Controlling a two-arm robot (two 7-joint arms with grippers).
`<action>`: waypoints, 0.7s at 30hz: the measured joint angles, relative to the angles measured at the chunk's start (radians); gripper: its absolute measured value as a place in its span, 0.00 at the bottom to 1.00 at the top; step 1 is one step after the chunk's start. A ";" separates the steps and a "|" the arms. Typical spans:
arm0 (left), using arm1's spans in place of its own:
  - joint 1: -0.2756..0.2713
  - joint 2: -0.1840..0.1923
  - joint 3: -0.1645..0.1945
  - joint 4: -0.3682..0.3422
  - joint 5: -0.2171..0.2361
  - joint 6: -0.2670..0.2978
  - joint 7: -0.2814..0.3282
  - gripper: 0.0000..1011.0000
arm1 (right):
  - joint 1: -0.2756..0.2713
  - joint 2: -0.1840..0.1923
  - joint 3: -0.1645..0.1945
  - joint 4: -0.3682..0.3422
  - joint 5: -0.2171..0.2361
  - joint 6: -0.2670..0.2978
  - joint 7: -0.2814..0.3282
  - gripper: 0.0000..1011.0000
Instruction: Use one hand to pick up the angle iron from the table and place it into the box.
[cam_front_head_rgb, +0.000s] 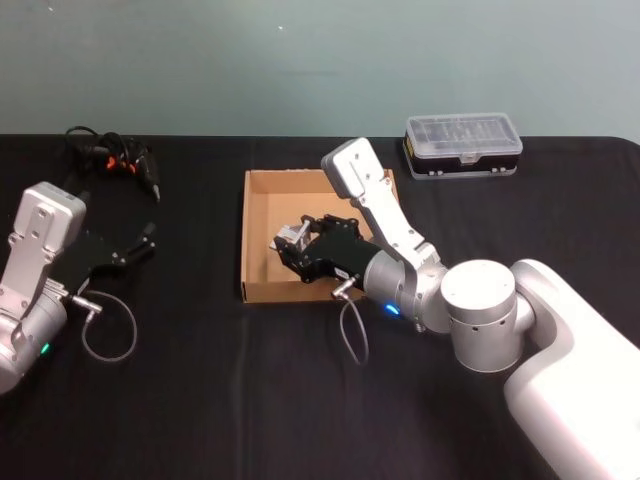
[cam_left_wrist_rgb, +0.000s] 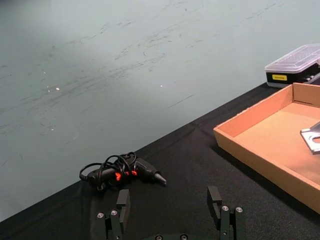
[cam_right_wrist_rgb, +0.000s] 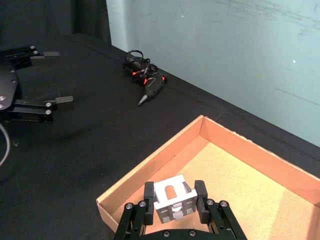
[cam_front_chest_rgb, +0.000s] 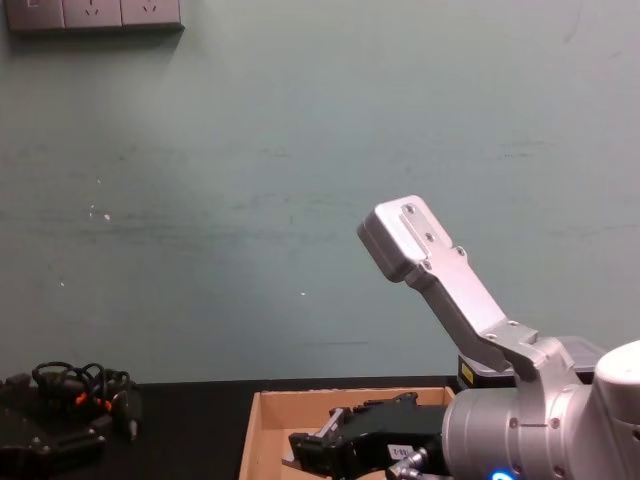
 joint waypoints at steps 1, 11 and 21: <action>0.000 0.000 0.000 0.000 0.000 0.000 0.000 1.00 | 0.002 -0.008 0.005 0.008 0.000 0.002 -0.001 0.49; 0.000 0.000 0.000 0.000 0.000 0.000 0.000 1.00 | 0.010 -0.043 0.023 0.046 -0.015 0.017 -0.009 0.49; 0.000 0.000 0.000 0.000 0.000 0.000 0.000 1.00 | 0.011 -0.053 0.031 0.060 -0.041 0.025 -0.006 0.49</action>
